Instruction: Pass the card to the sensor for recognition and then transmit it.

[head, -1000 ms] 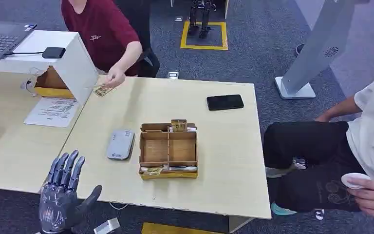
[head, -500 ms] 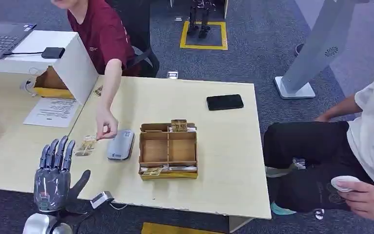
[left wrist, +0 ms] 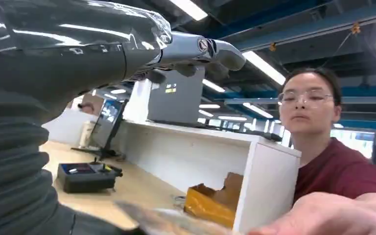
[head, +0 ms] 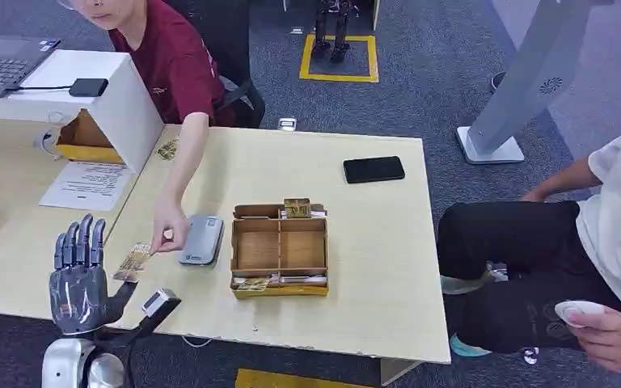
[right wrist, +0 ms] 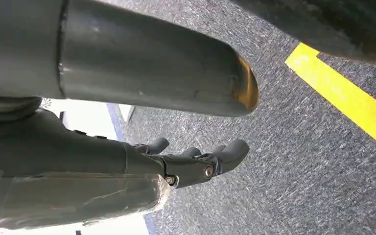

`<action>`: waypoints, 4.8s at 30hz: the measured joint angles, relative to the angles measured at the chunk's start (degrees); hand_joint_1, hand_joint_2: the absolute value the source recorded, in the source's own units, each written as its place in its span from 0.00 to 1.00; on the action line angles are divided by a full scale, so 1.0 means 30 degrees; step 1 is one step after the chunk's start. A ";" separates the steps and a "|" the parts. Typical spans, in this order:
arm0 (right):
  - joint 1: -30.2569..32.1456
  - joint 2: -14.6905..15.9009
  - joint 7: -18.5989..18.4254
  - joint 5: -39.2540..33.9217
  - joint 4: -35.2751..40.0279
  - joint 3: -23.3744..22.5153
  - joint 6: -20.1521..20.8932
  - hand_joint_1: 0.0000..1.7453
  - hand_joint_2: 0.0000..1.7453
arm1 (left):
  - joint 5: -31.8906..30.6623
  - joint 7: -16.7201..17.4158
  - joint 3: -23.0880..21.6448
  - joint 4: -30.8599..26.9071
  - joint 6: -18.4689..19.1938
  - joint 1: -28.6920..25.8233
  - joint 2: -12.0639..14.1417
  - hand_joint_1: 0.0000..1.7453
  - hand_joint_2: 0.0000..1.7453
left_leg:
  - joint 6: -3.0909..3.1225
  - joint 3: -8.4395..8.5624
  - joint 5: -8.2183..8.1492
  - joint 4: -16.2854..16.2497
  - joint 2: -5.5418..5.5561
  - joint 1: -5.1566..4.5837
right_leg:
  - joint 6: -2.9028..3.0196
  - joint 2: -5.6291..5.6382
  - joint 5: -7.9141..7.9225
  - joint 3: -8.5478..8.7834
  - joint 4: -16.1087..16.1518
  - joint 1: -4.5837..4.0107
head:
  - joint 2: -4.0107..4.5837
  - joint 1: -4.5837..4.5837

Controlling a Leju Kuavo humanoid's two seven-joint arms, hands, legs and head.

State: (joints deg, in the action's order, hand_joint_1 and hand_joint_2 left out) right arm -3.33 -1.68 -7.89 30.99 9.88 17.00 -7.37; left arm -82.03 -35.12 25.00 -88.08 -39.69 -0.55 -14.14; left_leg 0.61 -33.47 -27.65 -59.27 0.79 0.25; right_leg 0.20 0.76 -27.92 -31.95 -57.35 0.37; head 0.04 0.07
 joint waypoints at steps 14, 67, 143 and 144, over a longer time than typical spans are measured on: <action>-0.0016 -0.0058 0.0175 0.0299 0.0000 -0.0015 -0.0138 0.00 0.00 | 0.2643 -0.1566 0.0946 0.1529 -0.0007 0.0685 -0.0102 1.00 1.00 | 0.0000 0.0002 0.0000 -0.0002 -0.0002 0.0000 | 0.0000 0.0003 0.0001 -0.0001 0.0000 0.0000 | 0.0000 -0.0007; 0.0011 -0.0248 -0.0160 0.2244 0.0000 -0.1034 0.0313 0.00 0.00 | 1.7223 0.4707 -0.7045 0.7096 0.4451 0.3121 0.2812 1.00 1.00 | 0.0000 0.0000 0.0003 -0.0008 0.0000 -0.0001 | 0.0000 0.0005 0.0003 0.0002 0.0000 0.0001 | 0.0000 0.0000; 0.0008 -0.0488 -0.0131 0.4131 0.0000 -0.1158 0.0714 0.00 0.00 | 1.6604 0.5727 -0.6317 1.0790 0.5617 0.5538 0.2914 1.00 1.00 | 0.0003 0.0003 0.0015 -0.0012 -0.0001 -0.0001 | -0.0003 0.0006 0.0007 0.0004 -0.0002 0.0001 | 0.0000 0.0000; 0.0009 -0.0495 -0.0131 0.4131 0.0000 -0.1158 0.0714 0.00 0.00 | 1.6604 0.5749 -0.6317 1.0790 0.5610 0.5546 0.2914 1.00 1.00 | 0.0003 0.0003 0.0015 -0.0012 -0.0001 -0.0001 | -0.0003 0.0006 0.0007 0.0004 -0.0002 0.0000 | 0.0000 0.0000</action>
State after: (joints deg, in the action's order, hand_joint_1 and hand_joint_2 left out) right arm -3.31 -3.17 -8.28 43.39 9.88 13.53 -5.22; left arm -32.22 -17.88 6.05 -55.71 -22.86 16.09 -5.40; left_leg 0.62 -33.46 -27.60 -59.31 0.79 0.25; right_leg 0.19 0.78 -27.90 -31.94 -57.35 0.37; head 0.04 0.07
